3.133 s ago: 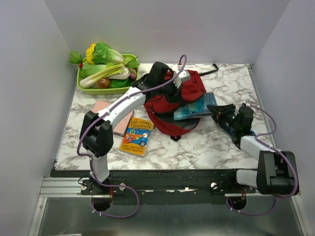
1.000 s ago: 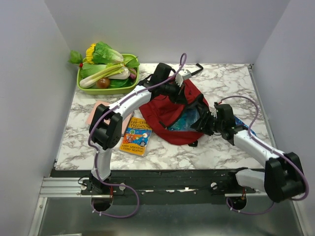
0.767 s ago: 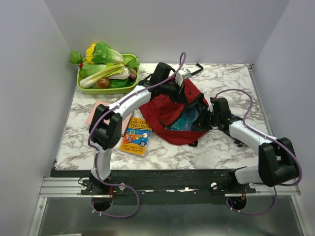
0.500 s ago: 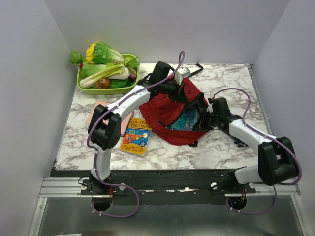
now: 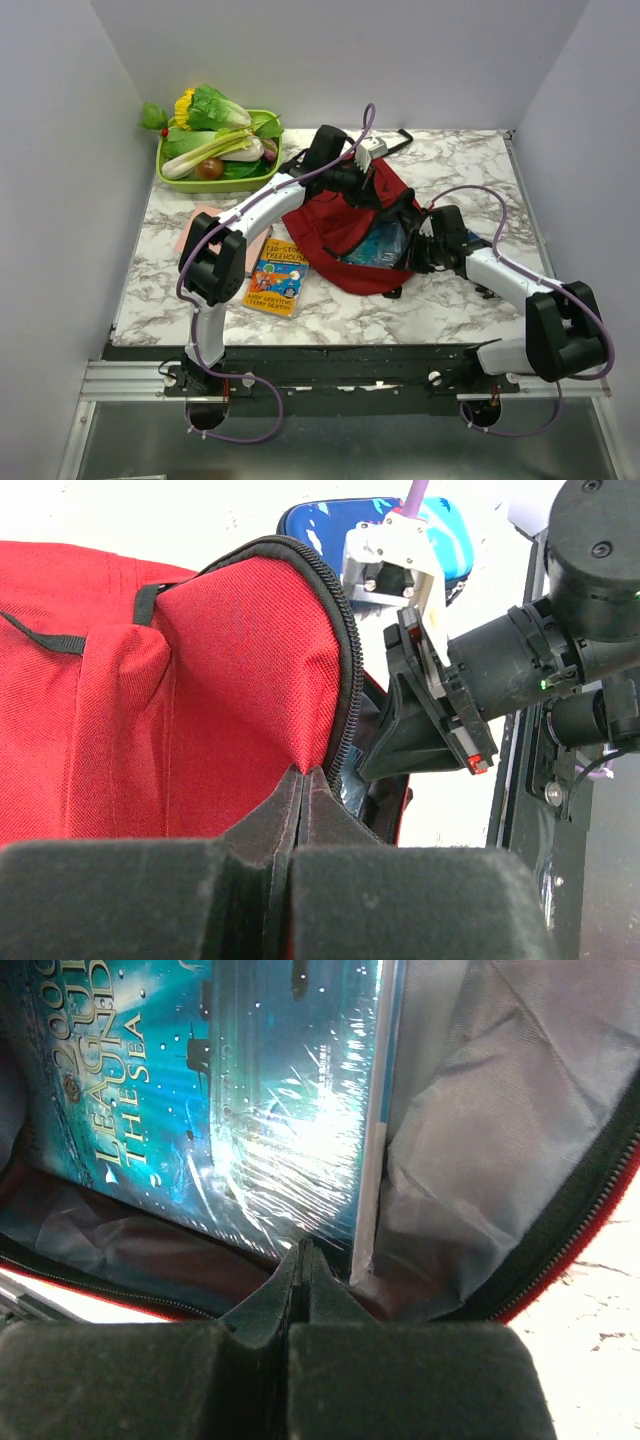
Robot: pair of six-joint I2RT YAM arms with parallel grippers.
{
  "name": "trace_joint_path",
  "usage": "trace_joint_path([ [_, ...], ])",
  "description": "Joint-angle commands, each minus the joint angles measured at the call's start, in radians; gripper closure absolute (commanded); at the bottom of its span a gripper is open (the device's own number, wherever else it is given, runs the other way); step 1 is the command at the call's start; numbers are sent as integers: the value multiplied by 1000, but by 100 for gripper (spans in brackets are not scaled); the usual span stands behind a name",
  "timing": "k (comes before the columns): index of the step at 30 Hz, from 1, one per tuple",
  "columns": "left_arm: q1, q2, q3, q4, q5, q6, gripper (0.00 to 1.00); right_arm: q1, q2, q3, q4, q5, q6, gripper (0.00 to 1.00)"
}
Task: Pack the student bag
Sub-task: Place the book in the student bag.
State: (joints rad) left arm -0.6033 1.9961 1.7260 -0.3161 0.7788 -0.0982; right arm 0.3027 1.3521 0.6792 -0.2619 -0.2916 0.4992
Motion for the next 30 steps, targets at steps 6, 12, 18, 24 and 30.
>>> trace_joint_path([
  [6,2,-53,9,17,46,-3,100,18,148,23,190,116,1,99],
  [12,2,-57,10,-6,59,11,100,21,209,137,326,203,10,99],
  [18,2,-51,9,-20,63,15,100,33,145,103,377,206,50,90],
  [24,5,-40,15,-83,40,80,100,39,-183,-90,356,139,95,60],
  [30,33,-51,14,-116,-7,69,100,154,-383,-90,204,36,149,40],
])
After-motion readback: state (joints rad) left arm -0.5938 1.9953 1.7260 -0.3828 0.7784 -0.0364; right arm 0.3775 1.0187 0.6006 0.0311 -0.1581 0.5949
